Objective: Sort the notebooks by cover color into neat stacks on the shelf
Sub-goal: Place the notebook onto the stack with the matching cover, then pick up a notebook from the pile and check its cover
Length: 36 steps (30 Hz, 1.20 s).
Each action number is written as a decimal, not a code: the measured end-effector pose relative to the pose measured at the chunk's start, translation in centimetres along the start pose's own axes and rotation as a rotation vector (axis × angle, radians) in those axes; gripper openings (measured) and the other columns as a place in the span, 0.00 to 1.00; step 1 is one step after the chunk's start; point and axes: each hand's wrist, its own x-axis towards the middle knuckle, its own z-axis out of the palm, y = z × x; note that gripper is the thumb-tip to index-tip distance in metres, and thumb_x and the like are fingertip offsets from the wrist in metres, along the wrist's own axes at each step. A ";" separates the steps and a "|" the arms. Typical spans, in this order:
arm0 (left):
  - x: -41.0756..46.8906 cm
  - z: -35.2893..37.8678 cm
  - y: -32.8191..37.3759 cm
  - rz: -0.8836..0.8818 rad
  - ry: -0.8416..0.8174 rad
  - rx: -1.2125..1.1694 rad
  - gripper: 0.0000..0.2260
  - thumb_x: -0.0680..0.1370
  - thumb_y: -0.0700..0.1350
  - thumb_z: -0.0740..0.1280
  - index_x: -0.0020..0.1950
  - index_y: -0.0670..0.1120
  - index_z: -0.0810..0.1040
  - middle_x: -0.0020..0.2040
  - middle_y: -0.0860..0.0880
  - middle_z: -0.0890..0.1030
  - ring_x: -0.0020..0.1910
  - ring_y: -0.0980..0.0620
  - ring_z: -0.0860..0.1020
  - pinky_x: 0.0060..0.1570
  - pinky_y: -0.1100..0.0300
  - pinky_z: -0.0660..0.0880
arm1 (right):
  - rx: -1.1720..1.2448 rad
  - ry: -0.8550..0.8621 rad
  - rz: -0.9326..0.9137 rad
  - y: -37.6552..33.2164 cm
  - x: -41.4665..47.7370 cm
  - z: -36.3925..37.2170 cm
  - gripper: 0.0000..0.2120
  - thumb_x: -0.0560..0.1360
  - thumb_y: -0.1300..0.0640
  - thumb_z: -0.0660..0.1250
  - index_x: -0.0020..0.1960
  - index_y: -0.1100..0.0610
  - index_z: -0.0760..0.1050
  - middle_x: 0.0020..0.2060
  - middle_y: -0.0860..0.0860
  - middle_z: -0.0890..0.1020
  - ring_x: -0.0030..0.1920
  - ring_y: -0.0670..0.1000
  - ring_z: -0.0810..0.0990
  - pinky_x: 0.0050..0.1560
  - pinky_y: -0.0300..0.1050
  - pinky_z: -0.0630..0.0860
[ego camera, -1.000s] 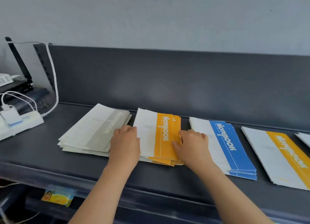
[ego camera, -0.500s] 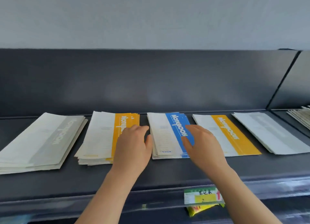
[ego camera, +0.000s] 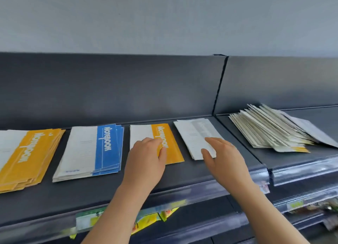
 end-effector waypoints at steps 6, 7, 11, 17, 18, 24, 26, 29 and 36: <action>1.6 5.7 7.0 0.040 -0.003 -0.052 0.15 0.80 0.49 0.61 0.65 0.49 0.77 0.58 0.51 0.79 0.57 0.52 0.75 0.54 0.60 0.72 | -0.043 -0.003 0.066 8.7 0.8 -3.2 0.15 0.78 0.54 0.61 0.59 0.61 0.75 0.56 0.53 0.80 0.57 0.56 0.75 0.57 0.46 0.72; 1.9 6.5 7.9 0.046 -0.012 -0.060 0.15 0.80 0.49 0.60 0.66 0.49 0.76 0.59 0.51 0.79 0.57 0.52 0.75 0.56 0.60 0.73 | -0.038 0.000 0.075 9.9 0.9 -3.6 0.16 0.78 0.53 0.61 0.61 0.59 0.74 0.57 0.52 0.79 0.58 0.55 0.75 0.58 0.46 0.71; 3.6 9.6 10.9 0.059 -0.046 -0.089 0.15 0.81 0.49 0.60 0.66 0.49 0.76 0.62 0.52 0.78 0.60 0.53 0.74 0.58 0.60 0.71 | -0.007 0.030 0.115 14.0 2.1 -4.9 0.19 0.78 0.51 0.61 0.67 0.55 0.72 0.63 0.48 0.77 0.63 0.52 0.73 0.62 0.46 0.71; 7.7 14.2 14.5 0.117 -0.090 -0.098 0.13 0.80 0.48 0.60 0.61 0.49 0.78 0.57 0.52 0.79 0.60 0.50 0.74 0.56 0.59 0.70 | 0.011 0.104 0.183 19.3 5.3 -6.4 0.17 0.78 0.53 0.62 0.65 0.56 0.74 0.61 0.50 0.78 0.62 0.52 0.75 0.60 0.44 0.69; 8.5 14.9 15.2 0.127 -0.094 -0.103 0.12 0.80 0.48 0.60 0.60 0.49 0.79 0.55 0.52 0.80 0.58 0.49 0.74 0.54 0.59 0.70 | 0.012 0.118 0.196 20.3 5.7 -6.7 0.16 0.78 0.54 0.62 0.64 0.56 0.74 0.61 0.50 0.78 0.61 0.52 0.75 0.59 0.43 0.69; 11.7 18.8 20.0 0.217 -0.114 -0.170 0.09 0.79 0.47 0.61 0.51 0.49 0.81 0.46 0.52 0.79 0.48 0.50 0.76 0.45 0.58 0.73 | 0.003 0.174 0.294 27.3 8.3 -8.6 0.15 0.79 0.56 0.60 0.63 0.57 0.75 0.61 0.50 0.78 0.58 0.53 0.77 0.58 0.42 0.69; 12.5 20.1 21.9 0.227 -0.118 -0.207 0.11 0.79 0.48 0.61 0.57 0.48 0.80 0.50 0.51 0.80 0.51 0.51 0.76 0.50 0.55 0.75 | -0.005 0.169 0.335 30.3 9.5 -9.4 0.14 0.79 0.57 0.60 0.62 0.58 0.76 0.60 0.52 0.79 0.58 0.55 0.77 0.58 0.45 0.70; 13.6 22.6 24.6 0.242 -0.109 -0.217 0.11 0.79 0.47 0.60 0.50 0.43 0.81 0.46 0.49 0.80 0.48 0.51 0.76 0.47 0.54 0.75 | -0.025 0.113 0.389 35.0 11.4 -10.3 0.14 0.79 0.59 0.58 0.61 0.60 0.76 0.60 0.55 0.78 0.58 0.58 0.76 0.57 0.48 0.70; 14.7 27.6 30.6 0.152 -0.108 -0.228 0.06 0.79 0.48 0.60 0.42 0.53 0.68 0.45 0.45 0.82 0.46 0.47 0.78 0.46 0.49 0.77 | -0.022 -0.146 0.369 43.2 14.5 -10.0 0.11 0.76 0.59 0.54 0.41 0.63 0.70 0.38 0.58 0.78 0.39 0.57 0.74 0.43 0.54 0.74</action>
